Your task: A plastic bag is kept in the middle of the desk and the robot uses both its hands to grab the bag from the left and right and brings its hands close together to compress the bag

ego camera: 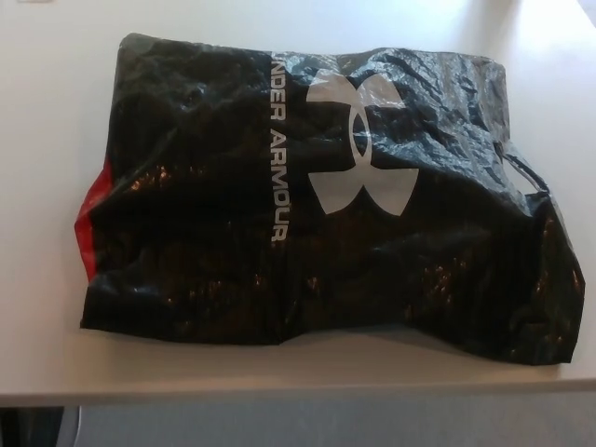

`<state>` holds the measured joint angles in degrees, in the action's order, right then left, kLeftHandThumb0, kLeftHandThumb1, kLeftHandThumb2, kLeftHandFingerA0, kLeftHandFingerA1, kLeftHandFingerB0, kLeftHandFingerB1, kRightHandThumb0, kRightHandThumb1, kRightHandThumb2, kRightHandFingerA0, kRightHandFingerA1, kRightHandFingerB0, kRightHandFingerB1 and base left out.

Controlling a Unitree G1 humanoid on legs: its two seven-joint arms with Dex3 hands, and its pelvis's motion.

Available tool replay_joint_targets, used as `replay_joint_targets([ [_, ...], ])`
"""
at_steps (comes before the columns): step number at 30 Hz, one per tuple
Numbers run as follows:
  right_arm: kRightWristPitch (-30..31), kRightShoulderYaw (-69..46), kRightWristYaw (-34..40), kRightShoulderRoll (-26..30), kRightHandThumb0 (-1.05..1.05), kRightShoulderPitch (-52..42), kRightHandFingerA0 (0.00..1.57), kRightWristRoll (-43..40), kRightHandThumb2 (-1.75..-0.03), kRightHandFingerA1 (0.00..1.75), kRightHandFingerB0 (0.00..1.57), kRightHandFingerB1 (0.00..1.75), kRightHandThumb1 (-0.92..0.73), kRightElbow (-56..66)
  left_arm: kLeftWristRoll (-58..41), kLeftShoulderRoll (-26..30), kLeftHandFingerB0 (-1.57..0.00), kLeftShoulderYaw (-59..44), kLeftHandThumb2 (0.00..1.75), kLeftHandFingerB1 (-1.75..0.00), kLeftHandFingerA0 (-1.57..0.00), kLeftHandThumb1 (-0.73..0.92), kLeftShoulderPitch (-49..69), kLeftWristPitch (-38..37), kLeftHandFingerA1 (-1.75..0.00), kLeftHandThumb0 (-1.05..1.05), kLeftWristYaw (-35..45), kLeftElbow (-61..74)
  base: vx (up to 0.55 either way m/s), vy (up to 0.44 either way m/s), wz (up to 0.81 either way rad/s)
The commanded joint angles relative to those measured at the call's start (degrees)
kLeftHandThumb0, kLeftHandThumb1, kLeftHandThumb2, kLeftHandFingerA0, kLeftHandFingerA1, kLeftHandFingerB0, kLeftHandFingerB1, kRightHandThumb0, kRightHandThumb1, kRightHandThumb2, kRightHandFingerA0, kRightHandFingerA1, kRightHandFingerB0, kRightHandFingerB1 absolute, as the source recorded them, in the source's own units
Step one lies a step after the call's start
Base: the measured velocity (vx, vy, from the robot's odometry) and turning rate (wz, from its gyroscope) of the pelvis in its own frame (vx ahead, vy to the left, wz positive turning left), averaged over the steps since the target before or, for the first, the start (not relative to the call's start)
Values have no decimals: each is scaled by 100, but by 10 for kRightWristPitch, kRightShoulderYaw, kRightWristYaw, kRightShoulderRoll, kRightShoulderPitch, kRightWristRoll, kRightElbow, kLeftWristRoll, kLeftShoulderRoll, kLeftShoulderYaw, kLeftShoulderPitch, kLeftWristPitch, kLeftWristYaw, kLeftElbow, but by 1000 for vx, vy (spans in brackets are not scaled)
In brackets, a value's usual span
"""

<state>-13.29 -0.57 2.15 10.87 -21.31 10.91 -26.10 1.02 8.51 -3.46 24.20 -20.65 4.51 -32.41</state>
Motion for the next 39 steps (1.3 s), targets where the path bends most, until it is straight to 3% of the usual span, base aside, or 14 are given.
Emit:
replay_joint_targets([
  [1,-317,-34,60,43,-86,-84,0,56,-115,14,0,14,-84,209,-130,-5,-21,-58,67,-33,-40,91,85,-461,-43,-66,27,160,0,0,0],
  [4,-321,-36,69,45,-90,-83,0,67,-116,15,0,13,-84,207,-133,-6,-17,-57,98,-44,-34,74,85,-459,-52,-70,29,160,0,0,0],
  [5,-318,-36,70,45,-90,-85,0,69,-116,14,0,13,-84,209,-133,-6,-20,-57,67,-33,-40,91,84,-460,-44,-66,29,161,0,0,0],
  [8,-318,-39,73,43,-91,-92,0,73,-116,14,0,12,-83,217,-134,-10,-23,-58,67,-32,-41,88,86,-473,-43,-67,25,158,0,0,0],
  [9,-322,-39,73,41,-89,-93,0,72,-115,14,0,13,-81,216,-131,-10,-17,-58,102,-45,-33,75,87,-476,-52,-70,24,158,0,0,0],
  [12,-347,-49,70,43,-85,-101,0,61,-112,15,0,13,-77,214,-140,-15,-22,-49,69,-31,-32,92,90,-500,-36,-67,25,151,0,0,0],
  [22,-438,-84,106,-31,-97,-61,0,28,-98,5,0,1,-70,249,-145,-28,-19,-84,65,-30,-26,87,74,-490,-37,-66,-21,327,0,0,0],
  [24,-442,-91,114,-38,-98,-46,0,35,-98,5,0,0,-70,260,-146,-27,-12,-98,99,-43,-19,70,70,-469,-48,-69,-27,367,0,0,0],
  [25,-431,-93,116,-43,-96,-35,0,36,-100,4,0,0,-70,281,-145,-29,-18,-116,65,-30,-25,89,49,-460,-37,-63,-38,402,0,0,0],
  [27,-420,-119,137,-45,-92,15,0,65,-101,6,0,3,-71,316,-165,-10,0,-140,114,-50,-1,58,25,-397,-51,-34,-49,498,0,0,0],
  [28,-412,-126,144,-45,-93,24,0,75,-102,7,0,3,-72,323,-173,-1,-12,-144,67,-26,-13,89,22,-386,-39,-69,-46,514,0,0,0],
  [31,-374,-144,159,-45,-88,64,0,98,-94,8,0,0,-67,352,-182,5,0,-171,114,-50,-3,58,-5,-349,-52,-34,-53,571,0,0,0],
  [33,-339,-148,162,-44,-105,101,0,93,-99,5,0,0,-70,369,-184,19,-15,-196,66,-28,-17,88,-41,-321,-40,-68,-62,596,0,0,0],
  [39,-229,-157,139,-34,-102,183,0,83,-96,4,0,0,-65,423,-114,41,-17,-275,68,-28,-20,91,-185,-221,-42,-72,-105,622,0,0,0],
])
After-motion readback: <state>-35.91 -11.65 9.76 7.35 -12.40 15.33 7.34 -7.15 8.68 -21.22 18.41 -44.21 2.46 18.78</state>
